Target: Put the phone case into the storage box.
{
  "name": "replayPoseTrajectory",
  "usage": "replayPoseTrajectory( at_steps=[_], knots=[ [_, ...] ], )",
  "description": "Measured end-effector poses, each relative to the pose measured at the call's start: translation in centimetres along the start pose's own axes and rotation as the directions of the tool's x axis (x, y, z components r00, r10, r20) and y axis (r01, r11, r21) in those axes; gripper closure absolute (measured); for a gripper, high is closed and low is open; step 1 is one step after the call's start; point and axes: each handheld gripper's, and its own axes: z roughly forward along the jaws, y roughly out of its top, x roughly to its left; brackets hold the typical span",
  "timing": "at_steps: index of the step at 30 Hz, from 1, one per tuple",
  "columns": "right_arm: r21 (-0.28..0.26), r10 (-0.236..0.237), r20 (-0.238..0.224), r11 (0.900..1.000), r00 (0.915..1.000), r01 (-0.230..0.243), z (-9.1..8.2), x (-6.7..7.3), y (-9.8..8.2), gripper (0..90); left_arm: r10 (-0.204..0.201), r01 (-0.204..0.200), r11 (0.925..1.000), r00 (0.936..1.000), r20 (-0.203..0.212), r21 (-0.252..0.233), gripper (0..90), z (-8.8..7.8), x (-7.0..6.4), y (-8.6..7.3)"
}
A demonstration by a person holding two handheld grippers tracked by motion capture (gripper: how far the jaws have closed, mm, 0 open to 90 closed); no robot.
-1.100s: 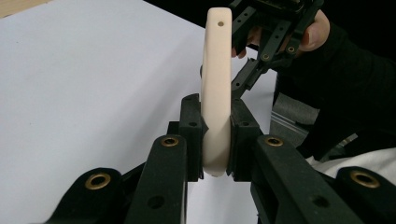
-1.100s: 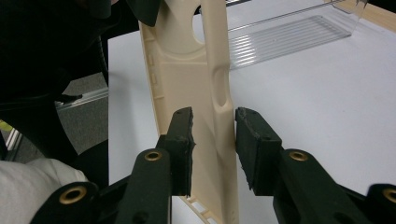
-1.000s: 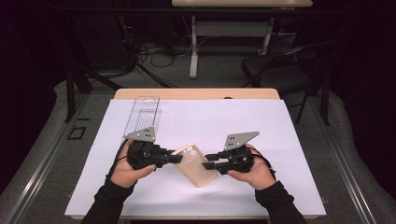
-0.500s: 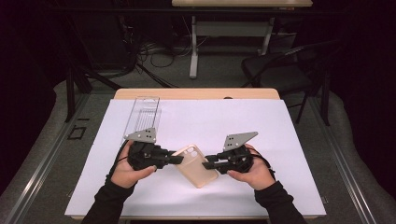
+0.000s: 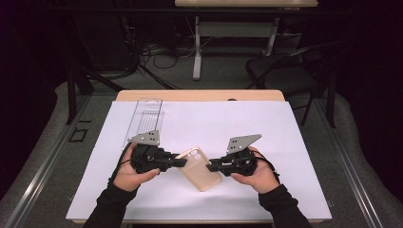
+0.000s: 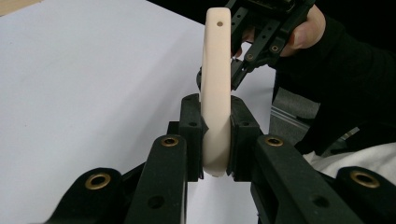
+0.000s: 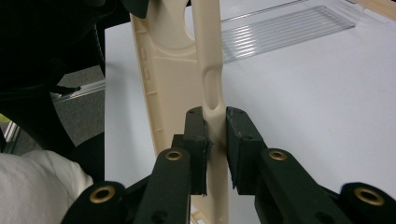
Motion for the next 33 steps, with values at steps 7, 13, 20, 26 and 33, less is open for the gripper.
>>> replayPoseTrajectory(
  at_steps=[7, 13, 20, 26, 33],
  knots=[
    [0.011, -0.015, 0.005, 1.0, 0.9999, 0.015, 0.22, 0.08, -0.02, 81.0, -0.007, 0.007, 1.0, 1.0, -0.006, 0.001, 79.5, 0.05, 0.05, -0.03],
    [0.009, -0.025, 0.014, 1.0, 0.9996, 0.025, 0.17, 0.1, -0.02, 81.2, -0.012, 0.012, 0.9999, 0.9999, -0.011, 0.0, 79.4, 0.1, 0.08, -0.02],
    [0.004, -0.047, 0.025, 0.999, 0.9986, 0.047, 0.05, 0.16, 0.03, 81.6, -0.019, 0.019, 0.9998, 0.9998, -0.011, 0.0, 79.2, 0.11, 0.2, -0.06],
    [0.003, -0.065, 0.04, 0.998, 0.9971, 0.065, -0.11, 0.27, 0.14, 81.7, -0.022, 0.022, 0.9997, 0.9996, -0.016, -0.005, 79.2, 0.11, 0.23, -0.09],
    [0.007, -0.069, 0.05, 0.998, 0.9964, 0.069, -0.21, 0.32, 0.19, 81.8, -0.025, 0.024, 0.9997, 0.9995, -0.019, -0.007, 79.0, 0.19, 0.25, -0.11]
  ],
)
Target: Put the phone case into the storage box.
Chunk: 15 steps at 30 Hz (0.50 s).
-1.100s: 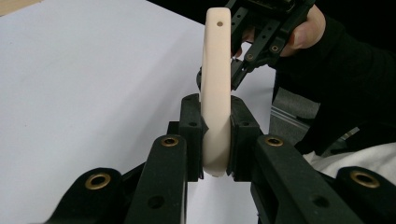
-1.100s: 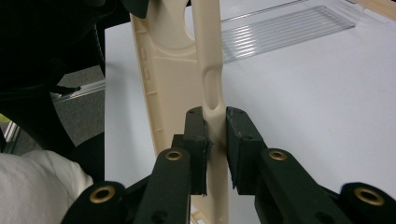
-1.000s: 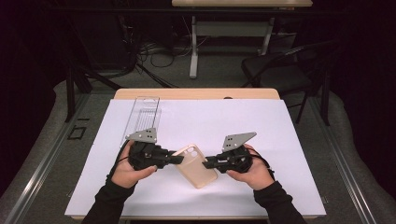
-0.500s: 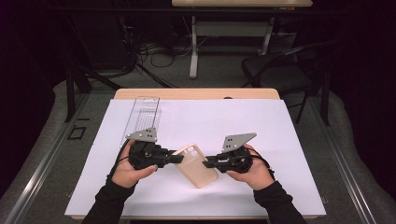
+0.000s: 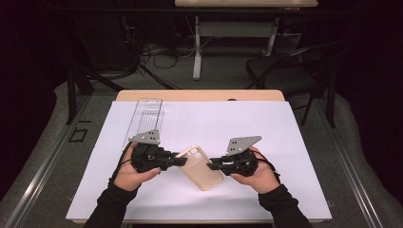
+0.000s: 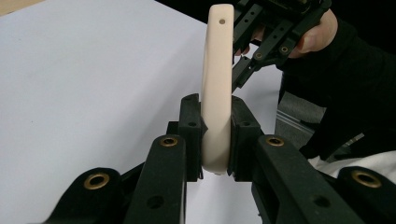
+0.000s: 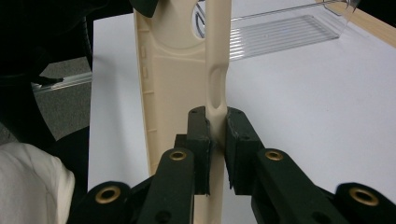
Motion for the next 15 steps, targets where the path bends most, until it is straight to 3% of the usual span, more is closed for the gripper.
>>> replayPoseTrajectory(
  at_steps=[15],
  knots=[
    [-0.002, 0.0, 0.004, 1.0, 1.0, 0.0, -0.12, 0.02, 0.07, 81.8, -0.006, 0.006, 1.0, 1.0, -0.007, -0.007, 78.5, 0.0, 0.08, -0.01]
  ],
)
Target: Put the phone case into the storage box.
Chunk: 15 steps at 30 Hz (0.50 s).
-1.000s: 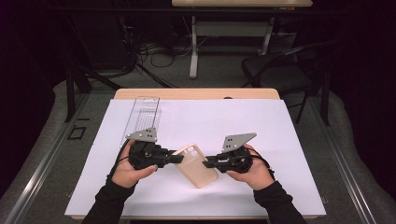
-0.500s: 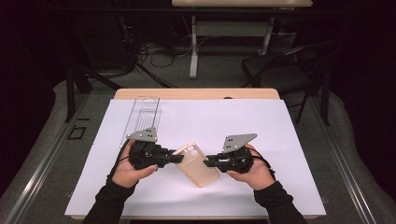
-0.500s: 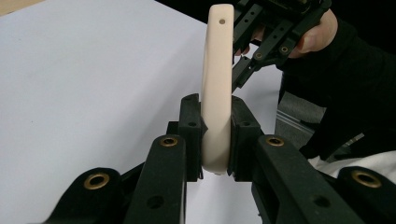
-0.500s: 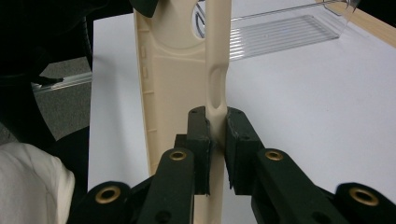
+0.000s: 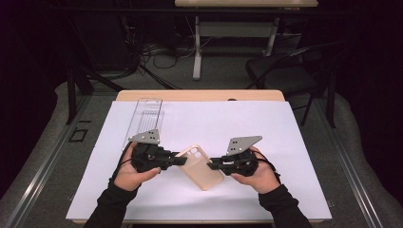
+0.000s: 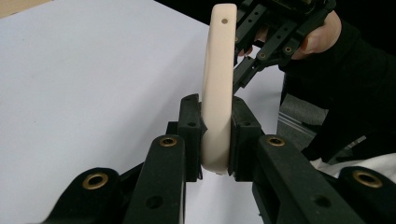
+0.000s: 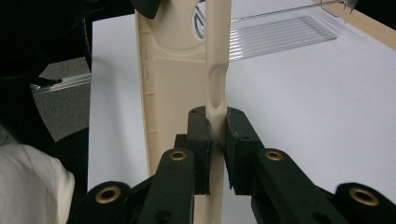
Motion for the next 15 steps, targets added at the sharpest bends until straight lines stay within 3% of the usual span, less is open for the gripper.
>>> replayPoseTrajectory(
  at_steps=[4, 15],
  knots=[
    [-0.002, 0.007, 0.002, 1.0, 1.0, -0.007, -0.03, -0.01, 0.0, 81.8, -0.005, 0.005, 1.0, 1.0, -0.004, -0.002, 77.3, 0.01, 0.09, -0.02],
    [-0.008, 0.012, 0.015, 1.0, 0.9998, -0.012, -0.36, -0.3, -0.05, 81.8, -0.007, 0.006, 0.9987, 0.9998, -0.016, -0.051, 61.4, 0.04, 0.33, -0.05]
  ],
)
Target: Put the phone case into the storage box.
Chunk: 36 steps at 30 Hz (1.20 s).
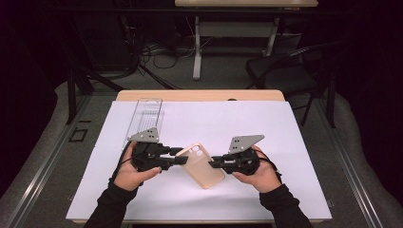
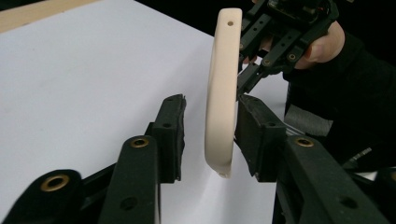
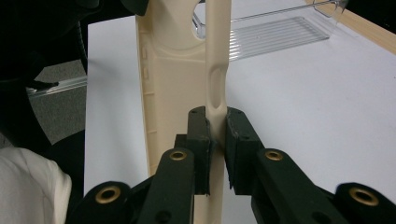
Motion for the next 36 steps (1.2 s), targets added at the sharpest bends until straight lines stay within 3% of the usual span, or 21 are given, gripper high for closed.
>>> replayPoseTrajectory(
  at_steps=[7, 17, 22, 25, 30, 36],
  knots=[
    [-0.014, 0.017, 0.025, 1.0, 0.9995, -0.016, -0.7, -0.5, -0.1, 81.8, -0.003, 0.002, 0.9989, 0.9997, -0.024, -0.048, 52.2, -0.1, 0.2, 0.0],
    [-0.025, 0.043, 0.075, 0.999, 0.9963, -0.042, -1.5, -1.3, -0.3, 81.7, -0.02, 0.017, 0.9987, 0.9975, -0.068, -0.047, 49.5, 0.0, 0.5, 0.0],
    [-0.031, 0.048, 0.098, 0.999, 0.994, -0.045, -1.7, -1.5, -0.4, 81.8, 0.004, -0.008, 0.9988, 0.996, -0.089, -0.049, 47.6, 0.1, 0.5, 0.0],
    [-0.031, 0.049, 0.108, 0.998, 0.993, -0.046, -1.7, -1.5, -0.4, 81.8, 0.018, -0.024, 0.9984, 0.9939, -0.109, -0.051, 46.9, 0.0, 0.5, 0.0],
    [-0.04, 0.057, 0.131, 0.998, 0.9898, -0.052, -1.8, -1.5, -0.4, 81.8, -0.01, 0.001, 0.9982, 0.9907, -0.136, -0.061, 46.5, -0.2, 0.8, 0.0],
    [-0.062, 0.073, 0.161, 0.996, 0.9843, -0.064, -1.7, -1.5, -0.4, 81.7, -0.017, 0.001, 0.9963, 0.9832, -0.182, -0.086, 43.4, -0.5, 1.1, 0.0]
  ],
)
